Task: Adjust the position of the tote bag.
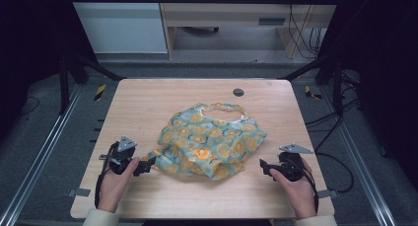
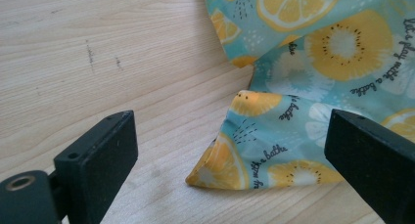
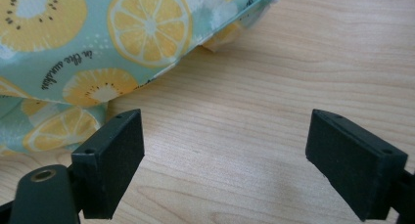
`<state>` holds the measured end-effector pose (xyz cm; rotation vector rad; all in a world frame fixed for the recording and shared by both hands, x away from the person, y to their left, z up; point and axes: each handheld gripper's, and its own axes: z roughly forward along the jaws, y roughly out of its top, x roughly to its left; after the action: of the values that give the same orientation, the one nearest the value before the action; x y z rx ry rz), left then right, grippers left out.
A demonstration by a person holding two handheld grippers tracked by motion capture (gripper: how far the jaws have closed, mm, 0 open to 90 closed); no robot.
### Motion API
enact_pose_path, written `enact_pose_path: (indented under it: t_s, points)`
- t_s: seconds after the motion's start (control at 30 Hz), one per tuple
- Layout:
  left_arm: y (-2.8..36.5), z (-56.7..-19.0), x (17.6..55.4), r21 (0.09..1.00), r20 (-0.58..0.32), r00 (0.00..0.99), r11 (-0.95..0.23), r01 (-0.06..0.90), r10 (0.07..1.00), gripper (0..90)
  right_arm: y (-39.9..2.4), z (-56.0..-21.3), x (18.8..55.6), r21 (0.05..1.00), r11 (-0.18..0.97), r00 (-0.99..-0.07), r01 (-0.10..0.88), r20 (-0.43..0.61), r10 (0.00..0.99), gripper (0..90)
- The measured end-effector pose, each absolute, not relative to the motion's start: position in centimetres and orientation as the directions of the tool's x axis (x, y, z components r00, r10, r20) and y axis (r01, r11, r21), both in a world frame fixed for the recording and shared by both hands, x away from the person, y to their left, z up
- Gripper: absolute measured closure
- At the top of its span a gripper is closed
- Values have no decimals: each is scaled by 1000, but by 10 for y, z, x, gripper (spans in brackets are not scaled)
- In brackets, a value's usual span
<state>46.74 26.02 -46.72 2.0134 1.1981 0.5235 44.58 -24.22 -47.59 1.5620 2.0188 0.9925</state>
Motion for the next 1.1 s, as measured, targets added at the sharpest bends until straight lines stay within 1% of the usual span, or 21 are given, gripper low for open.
enact_pose_path:
  t_s: [0.07, 0.13, 0.17, 0.33, 0.63, 0.7, 0.73, 0.77, 0.9, 1.0, 1.03, 1.1]
  points:
    - [260, -467, 467, 756, -19, 484, -304, 580, 875, 57, -242, -476, 446, 734, 124, -297, 668, 110, 948, 153]
    - [260, -466, 466, 755, -16, 484, -307, 580, 875, 57, -241, -476, 445, 735, 132, -306, 665, 107, 946, 181]
    - [260, -466, 466, 755, -17, 485, -306, 580, 875, 57, -241, -475, 444, 735, 139, -315, 664, 106, 943, 209]
    - [258, -466, 465, 756, -19, 495, -311, 575, 869, 57, -243, -476, 443, 730, 134, -311, 670, 113, 944, 254]
    - [260, -461, 462, 771, -35, 501, -296, 564, 865, 58, -244, -476, 443, 727, 126, -318, 675, 132, 939, 262]
    - [261, -457, 461, 778, -16, 500, -303, 550, 866, 64, -244, -473, 443, 730, 116, -318, 674, 144, 937, 261]
    - [262, -449, 461, 796, 4, 492, -301, 525, 870, 75, -245, -470, 444, 740, 106, -316, 664, 150, 937, 260]
    - [262, -449, 461, 796, 4, 492, -301, 525, 870, 76, -245, -470, 444, 740, 106, -316, 664, 150, 937, 260]
    - [259, -433, 475, 810, 37, 494, -316, 495, 869, 75, -245, -462, 455, 756, 107, -323, 646, 144, 936, 253]
    - [252, -425, 498, 791, 77, 504, -360, 495, 861, 78, -245, -452, 472, 765, 103, -324, 636, 144, 935, 244]
    - [249, -423, 505, 783, 89, 505, -373, 497, 858, 79, -244, -449, 478, 764, 92, -324, 639, 159, 933, 236]
    - [242, -420, 521, 763, 104, 518, -402, 506, 849, 79, -241, -443, 491, 762, 92, -334, 641, 169, 927, 207]
